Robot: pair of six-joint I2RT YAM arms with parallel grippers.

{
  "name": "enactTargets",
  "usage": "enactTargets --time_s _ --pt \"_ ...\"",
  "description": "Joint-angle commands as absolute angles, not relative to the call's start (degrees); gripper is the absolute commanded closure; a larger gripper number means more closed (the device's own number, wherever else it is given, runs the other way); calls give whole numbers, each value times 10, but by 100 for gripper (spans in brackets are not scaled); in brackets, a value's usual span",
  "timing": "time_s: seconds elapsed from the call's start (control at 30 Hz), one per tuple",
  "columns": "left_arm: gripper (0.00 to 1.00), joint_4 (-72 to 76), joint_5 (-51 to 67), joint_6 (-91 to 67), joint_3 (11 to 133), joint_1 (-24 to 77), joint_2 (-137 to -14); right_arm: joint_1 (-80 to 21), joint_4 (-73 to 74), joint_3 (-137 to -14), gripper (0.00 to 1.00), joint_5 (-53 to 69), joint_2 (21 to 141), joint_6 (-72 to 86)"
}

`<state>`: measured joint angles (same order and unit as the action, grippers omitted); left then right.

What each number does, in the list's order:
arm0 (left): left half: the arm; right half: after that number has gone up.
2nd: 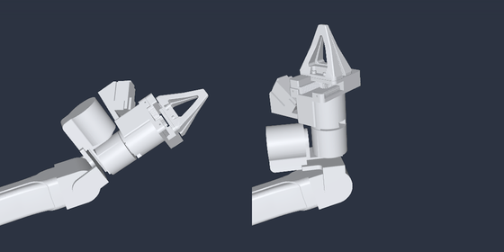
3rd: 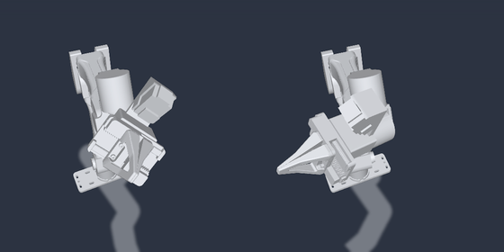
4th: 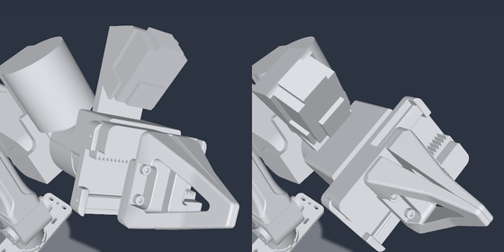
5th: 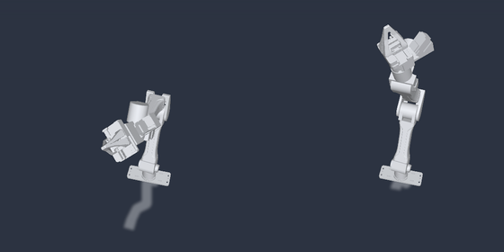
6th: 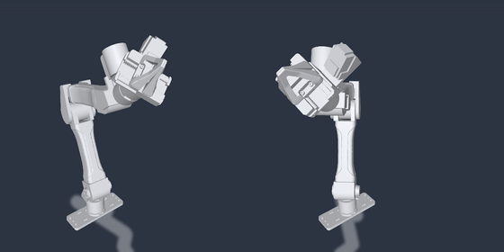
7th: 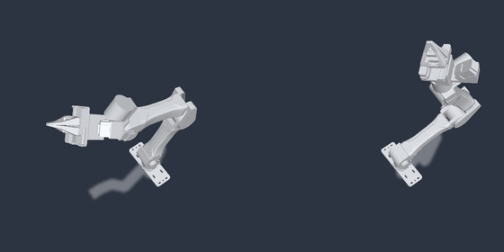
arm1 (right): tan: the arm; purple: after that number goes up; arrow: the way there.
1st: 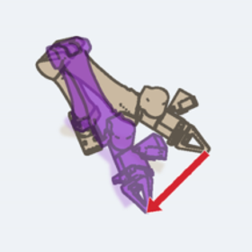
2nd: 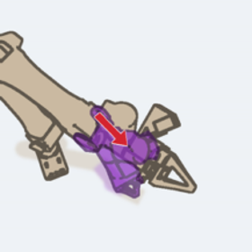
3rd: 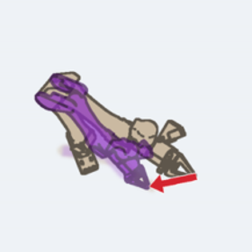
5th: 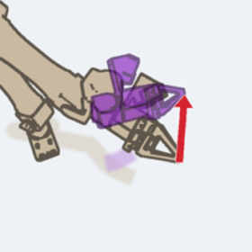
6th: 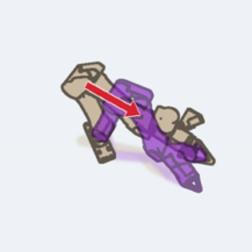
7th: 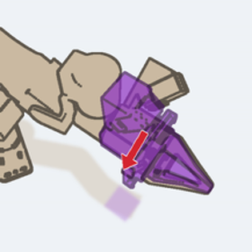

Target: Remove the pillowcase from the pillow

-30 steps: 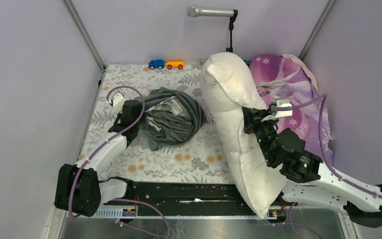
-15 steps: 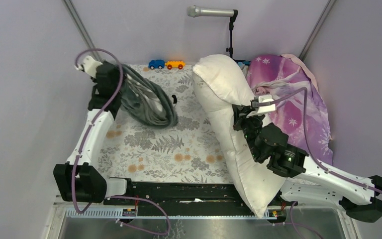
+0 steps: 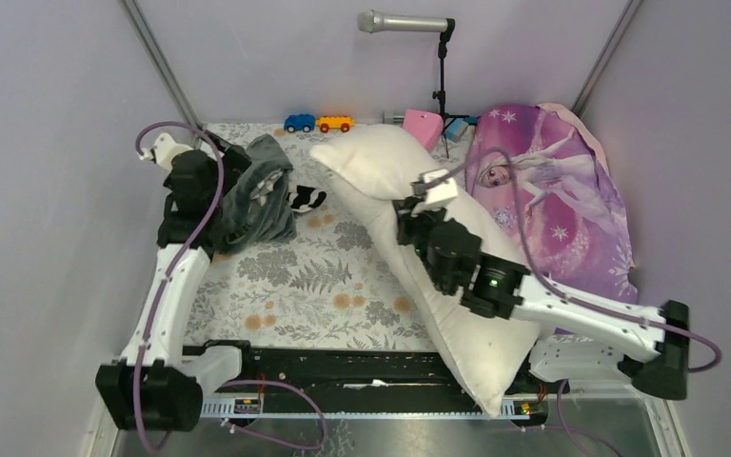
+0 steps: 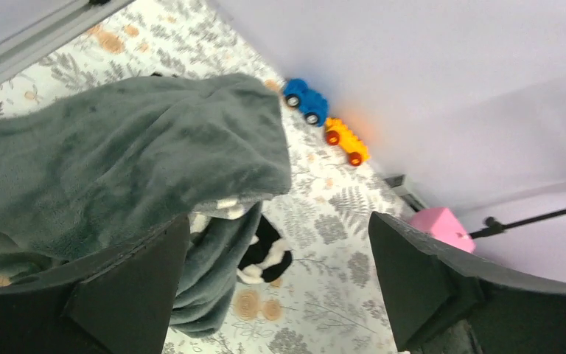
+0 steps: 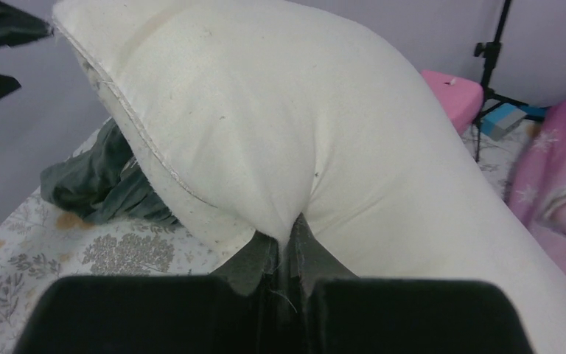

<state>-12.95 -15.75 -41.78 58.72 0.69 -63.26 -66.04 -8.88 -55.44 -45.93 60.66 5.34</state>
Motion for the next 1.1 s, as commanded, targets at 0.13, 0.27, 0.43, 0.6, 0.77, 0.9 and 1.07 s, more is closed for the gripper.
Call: enactTargets --time_s 0.13,0.27,0.43,0.6,0.77,0.9,1.07 --pt "1 -164 -118 -390 581 6 -504 -657 -229 -821 100 -381 819 22" --pt "1 -183 -117 -367 569 6 -466 -647 -224 -1003 100 -362 932 -40" --pt "1 -190 -116 -339 553 7 -431 -601 3 -1320 25 -222 1106 5" --pt "1 -162 -66 -309 515 6 -413 -598 321 -1638 0 -191 1260 40" --pt "1 -125 -40 -321 475 6 -391 -597 340 -1425 0 -230 1159 29" --pt "1 -120 -32 -353 466 6 -382 -572 109 -1044 0 -223 961 44" --pt "1 -125 -29 -371 446 7 -376 -496 -17 -790 0 -184 797 104"
